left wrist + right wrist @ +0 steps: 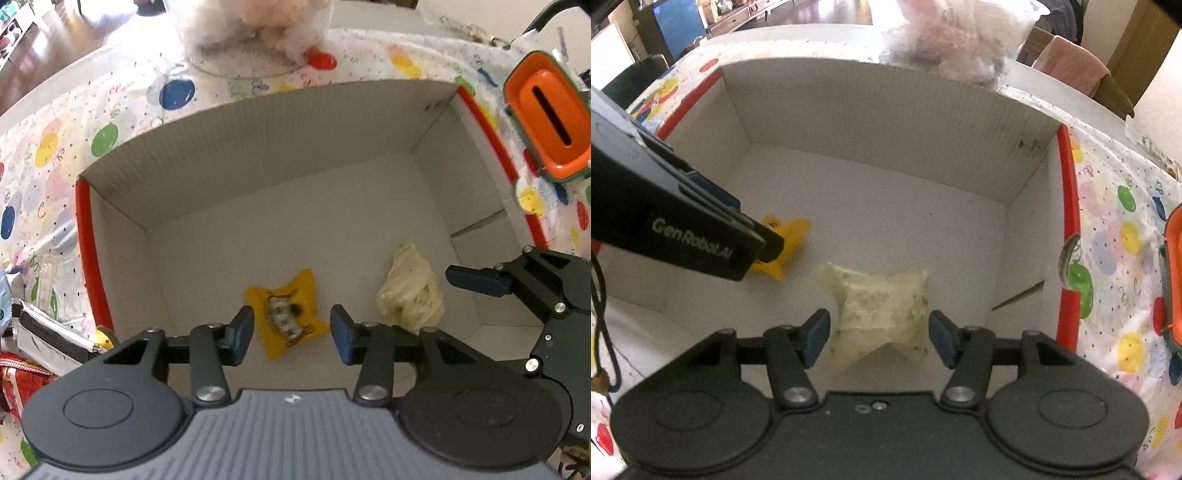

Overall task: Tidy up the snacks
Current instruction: 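Open both grippers to drop the yellow packet and cream bag into the box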

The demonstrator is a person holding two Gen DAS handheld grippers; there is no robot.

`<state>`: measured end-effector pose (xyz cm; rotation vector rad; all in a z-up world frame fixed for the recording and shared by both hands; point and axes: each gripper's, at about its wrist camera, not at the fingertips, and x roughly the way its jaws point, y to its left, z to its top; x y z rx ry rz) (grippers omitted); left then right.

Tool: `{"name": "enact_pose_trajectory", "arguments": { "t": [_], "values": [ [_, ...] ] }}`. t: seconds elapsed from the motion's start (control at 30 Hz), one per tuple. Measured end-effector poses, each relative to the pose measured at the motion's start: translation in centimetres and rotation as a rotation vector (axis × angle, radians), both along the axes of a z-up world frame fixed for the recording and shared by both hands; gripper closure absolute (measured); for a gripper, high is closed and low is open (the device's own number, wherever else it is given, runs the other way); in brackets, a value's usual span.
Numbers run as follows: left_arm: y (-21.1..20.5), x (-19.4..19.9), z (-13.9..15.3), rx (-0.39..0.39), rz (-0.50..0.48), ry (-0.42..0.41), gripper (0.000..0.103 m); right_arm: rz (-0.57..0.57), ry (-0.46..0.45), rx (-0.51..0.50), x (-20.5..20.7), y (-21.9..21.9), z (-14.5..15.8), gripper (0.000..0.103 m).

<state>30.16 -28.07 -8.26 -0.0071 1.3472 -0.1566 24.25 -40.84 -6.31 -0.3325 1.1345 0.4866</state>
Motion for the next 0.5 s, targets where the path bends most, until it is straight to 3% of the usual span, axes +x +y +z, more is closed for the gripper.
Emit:
{"name": "enact_pose_trajectory", "arguments": {
  "t": [0.13,0.27,0.5],
  "values": [
    [0.1,-1.0,0.9,-0.011,-0.001,-0.051,0.052,-0.014,-0.028,0.035,-0.7,-0.6,1.3,0.040],
    [0.6,-2.2,1.8,-0.019,0.005,-0.104,0.052,-0.041,-0.045,0.084,-1.0,-1.6,2.8,0.030],
    [2.1,-4.0,3.9,-0.056,0.037,-0.187,0.052,-0.066,-0.081,0.154,-2.0,-2.7,4.8,0.027]
  ]
}}
